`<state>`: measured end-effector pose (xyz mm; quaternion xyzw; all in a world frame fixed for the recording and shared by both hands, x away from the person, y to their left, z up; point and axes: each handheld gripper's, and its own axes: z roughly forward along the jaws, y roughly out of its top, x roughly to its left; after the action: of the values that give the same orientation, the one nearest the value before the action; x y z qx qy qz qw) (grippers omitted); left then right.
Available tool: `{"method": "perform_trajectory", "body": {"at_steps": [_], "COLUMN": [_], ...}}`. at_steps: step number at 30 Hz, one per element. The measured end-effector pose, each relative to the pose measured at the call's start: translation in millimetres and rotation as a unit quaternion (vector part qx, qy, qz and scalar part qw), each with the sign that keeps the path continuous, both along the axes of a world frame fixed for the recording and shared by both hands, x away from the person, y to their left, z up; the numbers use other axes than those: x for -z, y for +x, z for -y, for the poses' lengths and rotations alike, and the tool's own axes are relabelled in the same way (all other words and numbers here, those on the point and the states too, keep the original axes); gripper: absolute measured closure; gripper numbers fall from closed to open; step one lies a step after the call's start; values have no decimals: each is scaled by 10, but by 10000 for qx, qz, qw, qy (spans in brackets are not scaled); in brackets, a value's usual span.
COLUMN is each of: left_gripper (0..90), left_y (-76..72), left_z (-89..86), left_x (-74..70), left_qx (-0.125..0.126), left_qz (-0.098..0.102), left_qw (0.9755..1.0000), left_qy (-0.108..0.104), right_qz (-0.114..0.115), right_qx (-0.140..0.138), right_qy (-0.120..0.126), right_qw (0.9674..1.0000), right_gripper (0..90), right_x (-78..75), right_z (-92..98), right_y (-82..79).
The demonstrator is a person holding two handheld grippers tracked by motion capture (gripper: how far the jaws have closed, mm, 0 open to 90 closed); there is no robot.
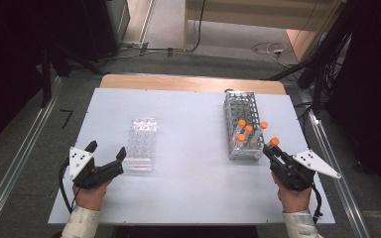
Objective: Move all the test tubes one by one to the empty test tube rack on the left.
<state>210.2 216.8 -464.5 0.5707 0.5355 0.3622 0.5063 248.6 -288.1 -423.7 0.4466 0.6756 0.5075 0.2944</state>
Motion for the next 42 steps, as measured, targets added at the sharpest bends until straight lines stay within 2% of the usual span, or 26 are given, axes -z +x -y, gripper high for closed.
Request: {"method": "perform_trajectory", "body": {"at_steps": [4,8,13,15,17,22,23,24,26,27,30,33,34,36,38,39,42], "left_gripper": [58,70,87,87,105,130,136,141,143,147,154,162,175,182,191,195,212], "left_y": [2,-1,6,9,14,64,64,83,90,103,113,120,125,126,133,133,145], "left_z": [82,154,296,327,391,587,587,656,689,750,813,902,950,972,1020,1020,1064], "left_x": [0,-4,-16,-19,-26,-42,-42,-56,-62,-67,-59,-50,-53,-56,-63,-63,-76], "left_qx": [177,354,691,753,871,1276,1276,1399,1449,1558,1629,1748,1840,1871,1976,1976,2085], "left_qz": [-44,-73,-150,-158,-168,-303,-303,-316,-324,-350,-376,-431,-426,-433,-447,-447,-461], "left_qw": [9998,9993,9975,9970,9961,9912,9912,9894,9887,9870,9858,9836,9819,9813,9791,9791,9767], "left_qy": [25,3,-42,-48,-27,-162,-162,-210,-205,-153,-156,-148,-146,-146,-176,-176,-225], "right_qz": [-47,-84,-142,-159,-189,-239,-250,-280,-277,-281,-302,-324,-329,-336,-346,-370,-362], "right_qx": [-88,-320,-543,-584,-735,-991,-1037,-1068,-1152,-1186,-1278,-1324,-1385,-1433,-1469,-1475,-1540], "right_qy": [-24,-61,-57,-48,-54,-134,-134,-140,-177,-196,-244,-277,-323,-356,-363,-374,-444], "right_qw": [9999,9994,9984,9982,9971,9947,9942,9938,9928,9923,9910,9903,9893,9885,9879,9877,9864], "right_gripper": [721,721,721,721,721,721,721,721,721,721,721,721,721,721,721,721,721], "right_x": [25,52,85,89,106,150,159,166,183,191,212,225,242,257,269,273,292], "right_z": [-65,-183,-318,-349,-449,-640,-676,-713,-785,-821,-910,-958,-996,-1031,-1067,-1083,-1140], "right_y": [-23,-67,-69,-68,-61,-45,-37,-30,-12,-3,18,25,36,46,55,56,68]}}
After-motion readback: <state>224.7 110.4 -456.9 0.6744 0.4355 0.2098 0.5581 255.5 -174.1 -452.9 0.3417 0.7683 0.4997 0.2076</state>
